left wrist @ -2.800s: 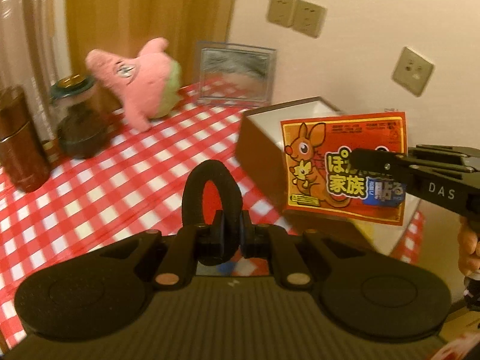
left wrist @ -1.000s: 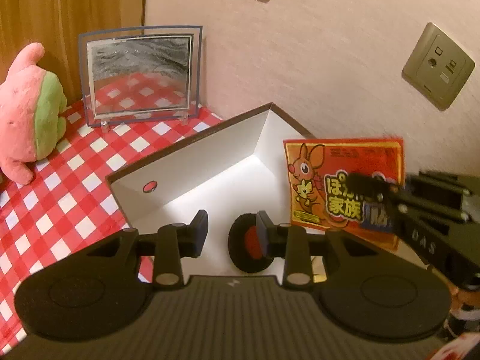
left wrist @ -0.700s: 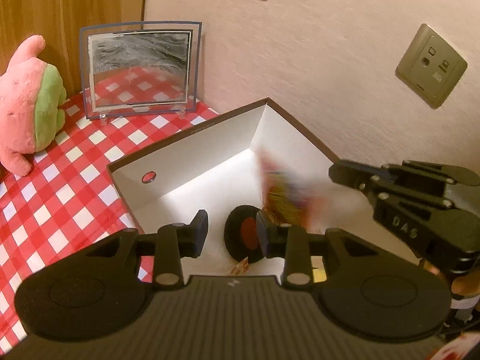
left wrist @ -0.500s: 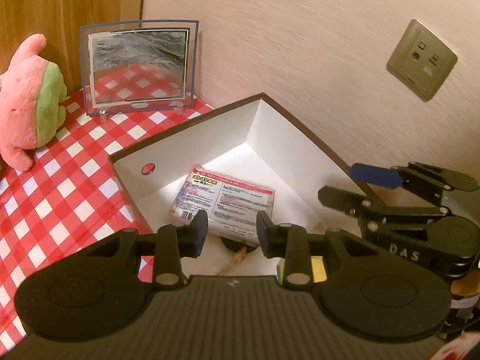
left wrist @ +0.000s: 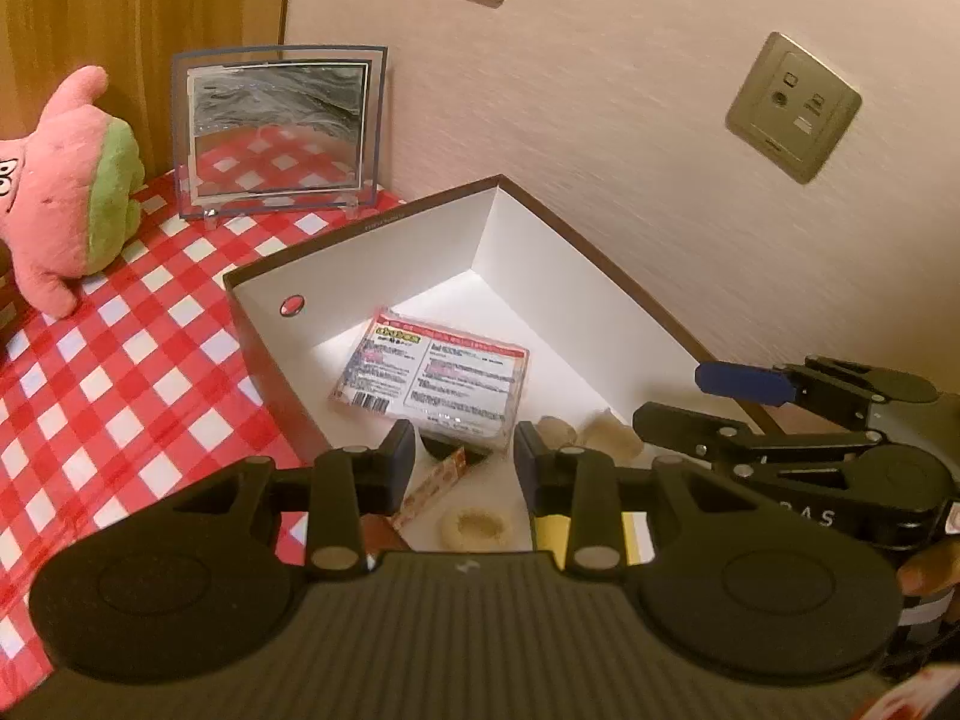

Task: Organize soft objects
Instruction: 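Open the left gripper to drop the ring while the right gripper releases the packet, then move both open grippers back over the grey cloth pile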

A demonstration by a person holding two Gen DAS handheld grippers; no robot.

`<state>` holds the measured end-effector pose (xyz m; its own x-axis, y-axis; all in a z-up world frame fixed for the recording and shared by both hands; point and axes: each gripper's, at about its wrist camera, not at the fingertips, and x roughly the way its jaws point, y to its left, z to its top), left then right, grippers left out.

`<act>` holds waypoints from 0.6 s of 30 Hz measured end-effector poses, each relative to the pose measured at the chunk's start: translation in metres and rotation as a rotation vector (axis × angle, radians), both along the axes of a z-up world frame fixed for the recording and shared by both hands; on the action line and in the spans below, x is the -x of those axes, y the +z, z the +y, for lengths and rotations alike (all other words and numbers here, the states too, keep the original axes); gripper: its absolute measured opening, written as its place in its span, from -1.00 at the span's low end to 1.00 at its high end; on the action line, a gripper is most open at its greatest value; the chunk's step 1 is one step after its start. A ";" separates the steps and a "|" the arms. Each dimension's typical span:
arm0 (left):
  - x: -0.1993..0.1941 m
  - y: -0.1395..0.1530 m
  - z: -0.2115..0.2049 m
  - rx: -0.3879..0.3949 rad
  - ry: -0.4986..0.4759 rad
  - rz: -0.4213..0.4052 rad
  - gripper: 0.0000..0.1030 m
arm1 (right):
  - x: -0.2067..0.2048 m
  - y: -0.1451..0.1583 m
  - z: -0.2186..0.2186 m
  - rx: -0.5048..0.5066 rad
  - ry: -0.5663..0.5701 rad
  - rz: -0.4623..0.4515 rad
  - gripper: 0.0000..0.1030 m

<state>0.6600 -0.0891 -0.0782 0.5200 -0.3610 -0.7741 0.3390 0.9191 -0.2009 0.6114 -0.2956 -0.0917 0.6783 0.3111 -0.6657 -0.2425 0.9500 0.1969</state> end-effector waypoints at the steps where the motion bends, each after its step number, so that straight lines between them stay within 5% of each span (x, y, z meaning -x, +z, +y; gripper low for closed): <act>1: 0.004 0.001 0.001 0.001 0.002 -0.001 -0.38 | 0.003 0.001 0.000 -0.003 -0.001 0.003 0.13; 18: 0.091 0.020 0.044 -0.009 0.068 -0.023 -0.38 | 0.070 0.018 0.017 -0.052 0.051 0.012 0.14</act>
